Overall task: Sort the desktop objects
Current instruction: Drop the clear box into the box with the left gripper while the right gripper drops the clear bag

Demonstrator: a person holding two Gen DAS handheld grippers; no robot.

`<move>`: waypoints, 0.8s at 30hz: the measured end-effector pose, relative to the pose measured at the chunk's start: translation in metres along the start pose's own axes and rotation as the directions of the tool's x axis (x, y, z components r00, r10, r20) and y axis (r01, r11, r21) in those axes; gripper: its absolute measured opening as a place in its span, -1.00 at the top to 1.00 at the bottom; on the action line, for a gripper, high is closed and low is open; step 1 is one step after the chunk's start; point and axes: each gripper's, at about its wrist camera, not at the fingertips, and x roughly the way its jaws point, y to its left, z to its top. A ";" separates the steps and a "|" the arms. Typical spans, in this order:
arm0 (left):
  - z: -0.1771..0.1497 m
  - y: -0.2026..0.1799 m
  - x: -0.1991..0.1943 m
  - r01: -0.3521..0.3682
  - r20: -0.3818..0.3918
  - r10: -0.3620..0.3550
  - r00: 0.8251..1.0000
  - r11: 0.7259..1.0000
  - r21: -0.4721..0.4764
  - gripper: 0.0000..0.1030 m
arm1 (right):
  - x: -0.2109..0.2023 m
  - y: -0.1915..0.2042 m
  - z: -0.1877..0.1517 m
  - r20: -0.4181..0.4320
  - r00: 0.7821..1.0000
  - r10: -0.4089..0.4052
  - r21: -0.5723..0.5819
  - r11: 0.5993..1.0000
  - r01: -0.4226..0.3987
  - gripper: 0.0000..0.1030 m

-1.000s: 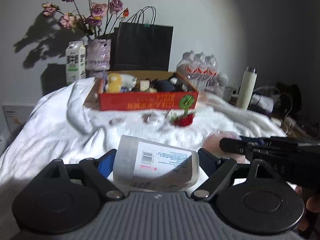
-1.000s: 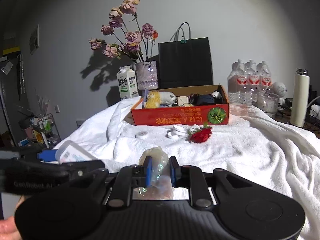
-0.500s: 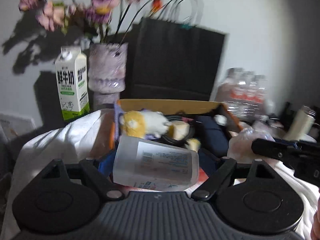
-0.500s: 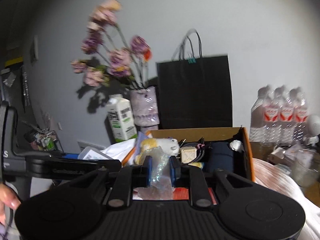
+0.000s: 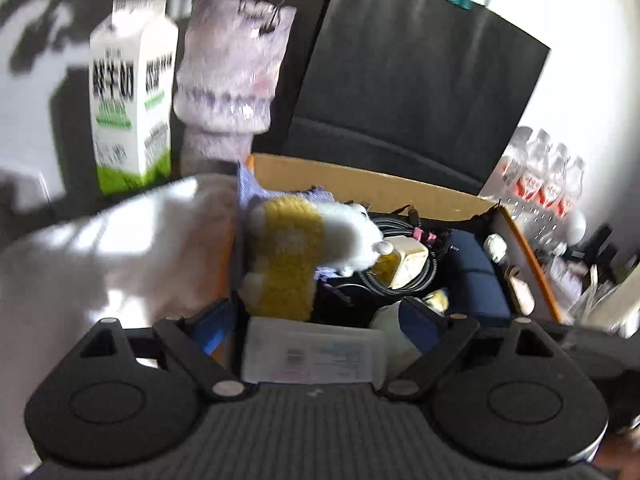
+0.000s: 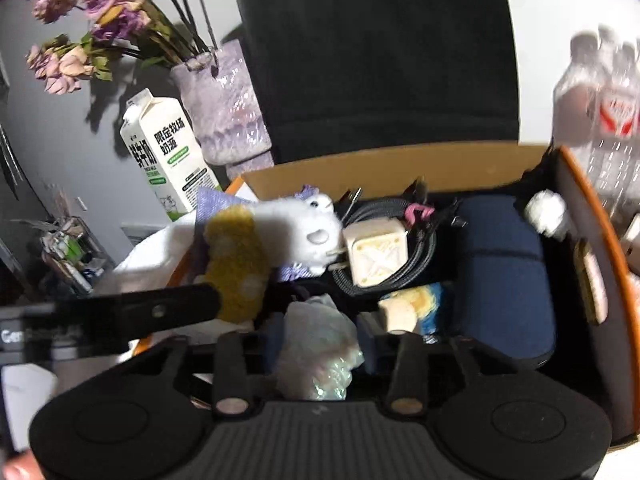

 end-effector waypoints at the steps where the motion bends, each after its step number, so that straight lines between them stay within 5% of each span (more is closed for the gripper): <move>1: -0.001 -0.003 -0.006 -0.015 0.011 0.015 1.000 1.000 0.021 -0.79 | -0.006 0.000 -0.001 0.014 1.000 -0.006 -0.003 1.000 0.006 0.14; 9: -0.030 -0.016 -0.059 -0.073 0.044 0.071 0.997 0.996 0.046 -0.86 | -0.103 -0.005 -0.022 0.178 0.984 -0.021 -0.008 1.000 0.023 -0.29; 15: -0.078 -0.034 -0.103 0.022 0.032 -0.024 0.999 0.998 0.065 -0.86 | -0.168 0.002 -0.096 0.218 0.976 -0.017 -0.050 0.998 0.029 -0.51; 24: -0.167 -0.068 -0.183 0.057 0.105 -0.075 0.992 0.985 0.163 -0.92 | -0.212 0.015 -0.203 0.165 0.986 -0.027 -0.078 0.996 0.041 -0.56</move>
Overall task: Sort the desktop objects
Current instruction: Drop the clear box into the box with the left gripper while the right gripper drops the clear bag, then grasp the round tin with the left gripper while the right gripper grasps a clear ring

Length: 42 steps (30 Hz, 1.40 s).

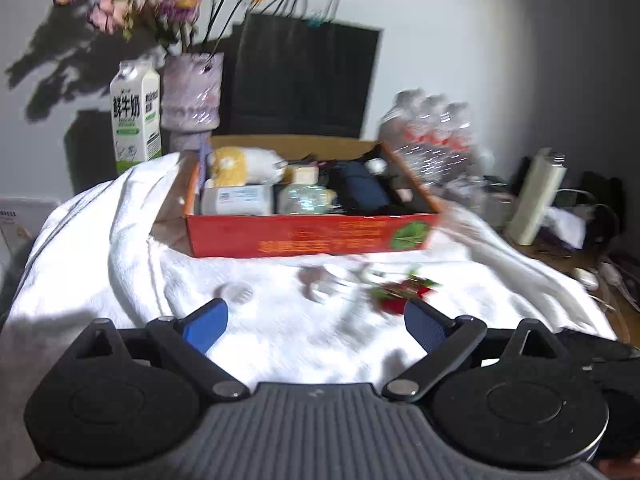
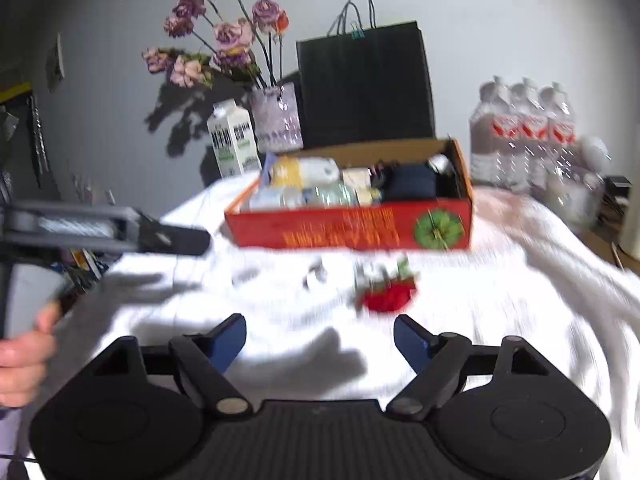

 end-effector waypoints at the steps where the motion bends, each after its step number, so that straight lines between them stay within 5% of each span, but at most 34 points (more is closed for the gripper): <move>1: -0.008 -0.005 -0.013 0.005 0.014 -0.005 1.000 1.000 0.009 -0.95 | -0.006 0.002 -0.008 -0.007 1.000 -0.011 0.008 1.000 0.011 -0.56; 7: -0.065 -0.034 -0.073 -0.090 0.080 0.088 0.993 0.995 0.033 -0.97 | -0.051 0.013 -0.055 0.057 0.998 0.014 0.078 0.997 -0.019 -0.62; 15: -0.110 -0.047 -0.102 -0.126 0.022 0.124 0.992 0.990 0.069 -0.97 | -0.090 0.026 -0.084 0.073 0.996 -0.041 0.044 0.998 0.038 -0.62; 31: -0.132 -0.032 -0.059 -0.150 -0.047 0.153 0.987 0.986 0.068 -0.98 | -0.080 0.023 -0.090 0.044 0.997 -0.061 0.037 0.998 0.060 -0.65; 42: -0.101 0.001 -0.020 -0.172 -0.083 0.175 0.981 0.984 0.041 -0.97 | -0.058 0.008 -0.080 0.053 0.994 -0.099 0.044 0.994 0.097 -0.63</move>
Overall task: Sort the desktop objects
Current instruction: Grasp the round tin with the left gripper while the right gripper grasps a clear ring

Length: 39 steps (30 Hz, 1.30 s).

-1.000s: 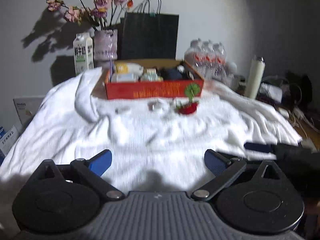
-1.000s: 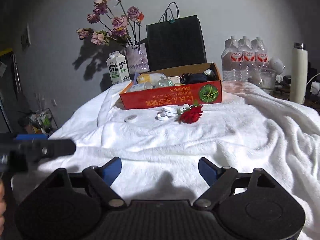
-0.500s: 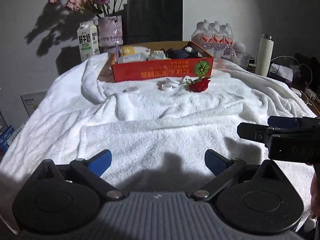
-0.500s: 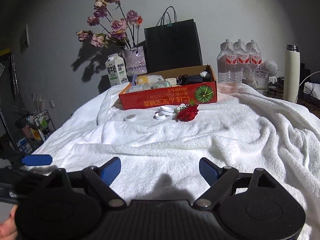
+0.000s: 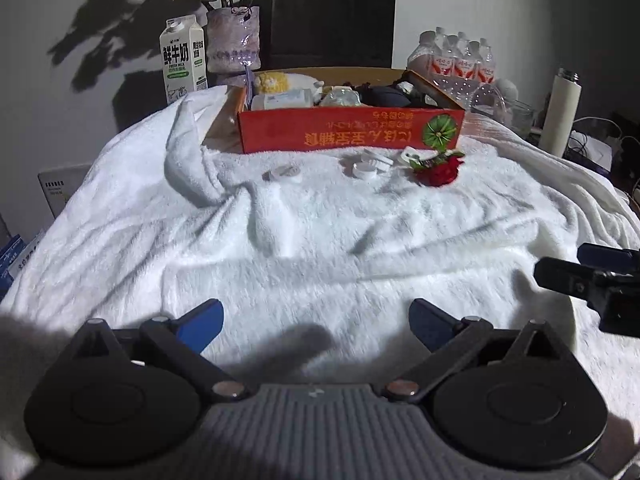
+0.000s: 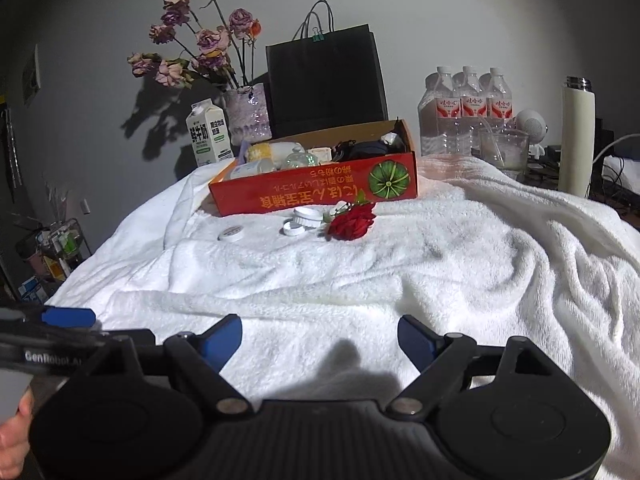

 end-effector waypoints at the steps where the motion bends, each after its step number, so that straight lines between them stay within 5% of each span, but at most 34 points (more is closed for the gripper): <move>1: 0.008 0.003 0.003 0.003 0.007 -0.003 1.000 1.000 0.000 -0.97 | 0.003 0.000 0.004 0.005 1.000 -0.002 -0.014 1.000 0.002 -0.63; 6: 0.051 0.016 0.030 0.011 0.084 -0.014 0.996 0.999 0.037 -0.89 | 0.027 0.001 0.038 0.043 0.999 0.030 -0.062 0.998 -0.028 -0.38; 13: 0.106 0.035 0.119 0.034 0.068 -0.037 0.997 0.999 0.040 -0.63 | 0.112 0.019 0.091 0.004 0.996 0.084 -0.115 0.990 -0.082 -0.12; 20: 0.105 0.051 0.180 0.025 0.015 -0.025 1.000 1.000 -0.010 -0.53 | 0.198 0.020 0.117 -0.047 0.995 0.083 -0.053 0.995 -0.085 0.24; 22: 0.101 0.051 0.186 0.051 -0.007 -0.051 0.999 0.999 -0.013 -0.32 | 0.210 0.021 0.118 -0.064 0.993 0.097 -0.056 0.993 -0.100 0.29; 26: 0.100 0.047 0.183 0.046 0.007 -0.046 0.999 0.999 0.012 0.20 | 0.230 0.030 0.112 -0.120 0.991 0.062 -0.100 0.992 -0.074 0.77; 32: 0.096 0.048 0.163 0.037 0.019 -0.037 0.999 0.999 -0.015 0.21 | 0.216 0.029 0.109 -0.082 0.995 0.054 -0.074 0.995 -0.060 0.95; 39: 0.076 0.038 0.076 0.087 0.119 -0.077 0.990 0.993 -0.083 0.21 | 0.123 0.037 0.101 0.049 0.992 0.117 -0.113 0.987 -0.111 0.95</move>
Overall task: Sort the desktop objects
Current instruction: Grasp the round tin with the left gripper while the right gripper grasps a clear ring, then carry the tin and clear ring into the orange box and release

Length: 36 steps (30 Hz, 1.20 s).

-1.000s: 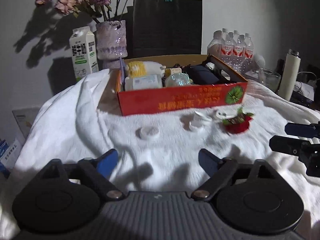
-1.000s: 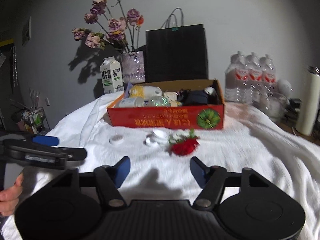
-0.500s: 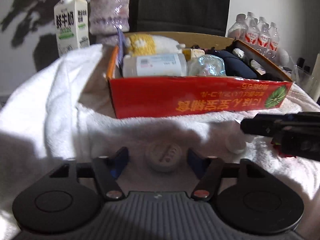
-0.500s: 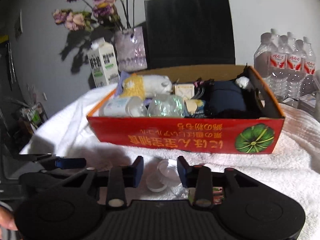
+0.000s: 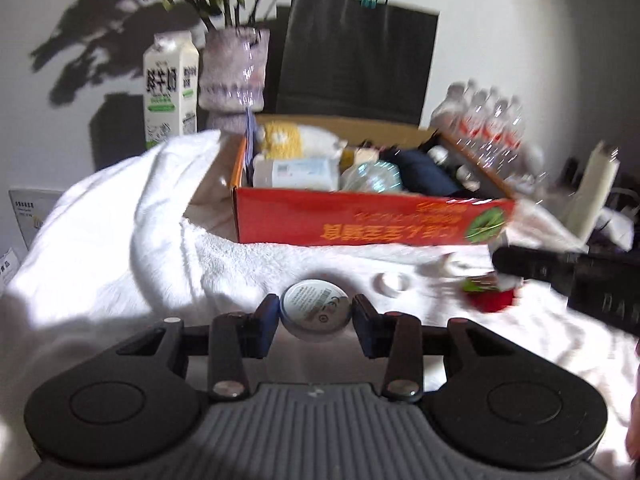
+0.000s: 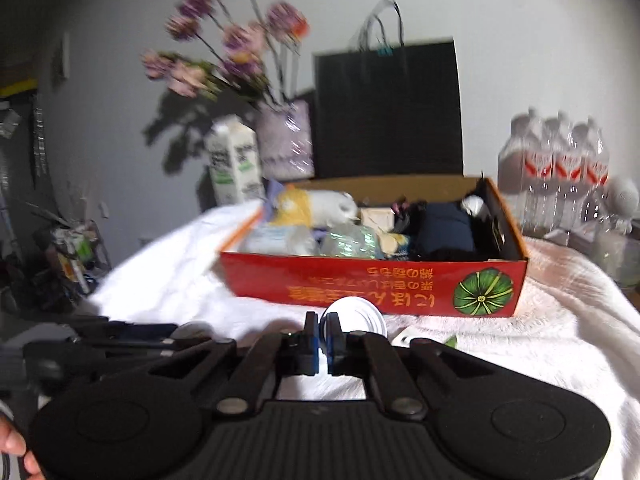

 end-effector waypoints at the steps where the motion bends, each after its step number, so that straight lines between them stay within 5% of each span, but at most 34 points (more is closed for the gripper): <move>1: -0.004 -0.003 -0.012 0.006 0.008 -0.006 1.000 1.000 -0.015 0.21 | -0.013 0.004 -0.003 0.010 1.000 0.006 -0.005 1.000 -0.006 0.95; 13: -0.068 -0.058 -0.106 0.060 0.013 -0.060 0.998 0.998 0.025 0.21 | -0.105 0.032 -0.086 -0.019 0.999 -0.050 0.043 0.998 0.051 0.94; 22: -0.075 -0.069 -0.124 0.081 0.022 -0.082 0.996 0.996 0.039 0.21 | -0.142 0.027 -0.100 0.016 0.996 -0.092 0.057 0.994 0.091 0.94; 29: -0.025 -0.064 -0.114 0.149 0.029 -0.150 0.988 0.988 0.048 0.21 | -0.144 0.015 -0.077 0.048 0.997 -0.068 0.048 0.997 0.066 0.95; 36: 0.074 -0.058 -0.044 0.175 0.033 -0.179 0.983 0.980 0.093 0.21 | -0.120 -0.026 0.015 0.143 0.990 -0.017 0.017 1.000 0.015 0.95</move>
